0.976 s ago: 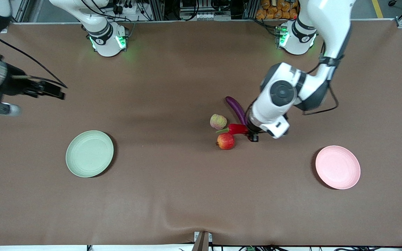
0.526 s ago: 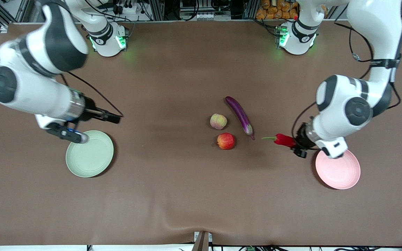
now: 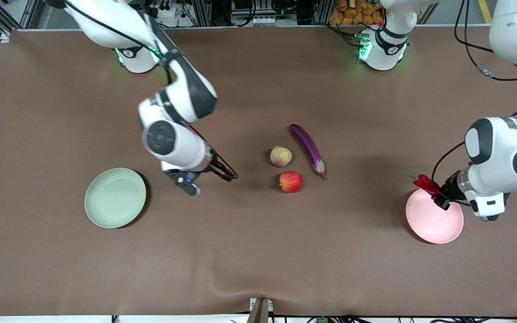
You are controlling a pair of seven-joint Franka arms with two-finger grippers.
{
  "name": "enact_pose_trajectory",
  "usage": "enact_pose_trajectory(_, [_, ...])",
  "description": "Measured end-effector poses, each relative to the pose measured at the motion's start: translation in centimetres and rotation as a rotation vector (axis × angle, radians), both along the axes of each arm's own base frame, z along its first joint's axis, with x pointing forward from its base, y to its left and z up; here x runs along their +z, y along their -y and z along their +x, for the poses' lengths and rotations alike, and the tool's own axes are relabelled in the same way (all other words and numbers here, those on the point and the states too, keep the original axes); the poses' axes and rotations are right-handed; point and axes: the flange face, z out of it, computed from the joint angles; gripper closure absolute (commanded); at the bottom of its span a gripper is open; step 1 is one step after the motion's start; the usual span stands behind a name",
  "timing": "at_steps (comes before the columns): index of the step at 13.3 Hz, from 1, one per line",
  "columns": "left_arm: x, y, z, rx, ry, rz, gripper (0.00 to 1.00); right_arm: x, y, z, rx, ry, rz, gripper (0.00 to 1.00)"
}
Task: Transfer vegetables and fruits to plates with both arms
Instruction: 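Carry the chili to the pink plate while the right gripper reaches the peach, then release the chili on the pink plate while the right gripper grasps the peach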
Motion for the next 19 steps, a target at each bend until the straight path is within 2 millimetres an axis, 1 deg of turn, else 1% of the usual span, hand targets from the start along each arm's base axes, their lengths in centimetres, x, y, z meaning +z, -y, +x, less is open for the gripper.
enact_pose_trajectory(1, [-1.2, -0.9, 0.7, -0.047, 0.001, 0.011, 1.00, -2.3, -1.6, -0.6, -0.040, 0.001, -0.004, 0.00])
enact_pose_trajectory(2, [-2.4, -1.5, 1.6, -0.088, -0.001, 0.028, 1.00, -3.8, -2.8, -1.2, -0.064, 0.004, -0.005, 0.00])
enact_pose_trajectory(3, [-3.8, -2.3, 2.2, -0.121, -0.009, 0.043, 1.00, -4.6, -3.8, -1.8, -0.077, 0.001, -0.003, 0.00])
enact_pose_trajectory(5, [-6.3, -4.1, 2.8, -0.186, -0.017, 0.044, 1.00, -4.5, -5.5, -2.8, -0.083, -0.011, 0.025, 0.00])
enact_pose_trajectory(6, [-7.0, -4.6, 3.0, -0.213, -0.016, 0.040, 1.00, -4.2, -6.7, -3.4, -0.086, -0.001, 0.043, 0.00])
enact_pose_trajectory(8, [-7.2, -4.9, 3.6, -0.252, -0.007, 0.042, 1.00, -4.0, -9.6, -4.9, -0.110, 0.037, 0.075, 0.00])
enact_pose_trajectory(10, [-7.2, -5.4, 3.9, -0.310, -0.009, 0.050, 1.00, -5.4, -12.1, -6.2, -0.121, 0.059, 0.094, 0.00])
enact_pose_trajectory(11, [-7.2, -5.8, 3.9, -0.339, -0.012, 0.055, 0.98, -6.3, -12.7, -6.5, -0.119, 0.057, 0.093, 0.00])
enact_pose_trajectory(12, [-7.2, -6.2, 3.8, -0.365, -0.016, 0.058, 0.74, -7.1, -13.0, -6.5, -0.117, 0.056, 0.091, 0.00])
enact_pose_trajectory(13, [-7.2, -6.4, 3.8, -0.385, -0.018, 0.059, 0.17, -7.5, -13.1, -6.4, -0.118, 0.055, 0.090, 0.00])
enact_pose_trajectory(14, [-7.2, -6.4, 3.8, -0.395, -0.018, 0.059, 0.00, -7.7, -13.2, -6.4, -0.118, 0.055, 0.091, 0.00])
enact_pose_trajectory(16, [-7.0, -6.5, 3.9, -0.396, -0.015, 0.061, 0.00, -8.3, -14.0, -7.2, -0.105, 0.048, 0.086, 0.00])
enact_pose_trajectory(18, [-6.5, -6.7, 4.1, -0.392, -0.013, 0.063, 0.00, -9.3, -15.5, -9.0, -0.076, 0.037, 0.077, 0.00])
enact_pose_trajectory(19, [-6.0, -6.5, 4.1, -0.382, -0.033, 0.046, 0.00, -9.6, -16.0, -9.7, -0.065, 0.034, 0.073, 0.50])
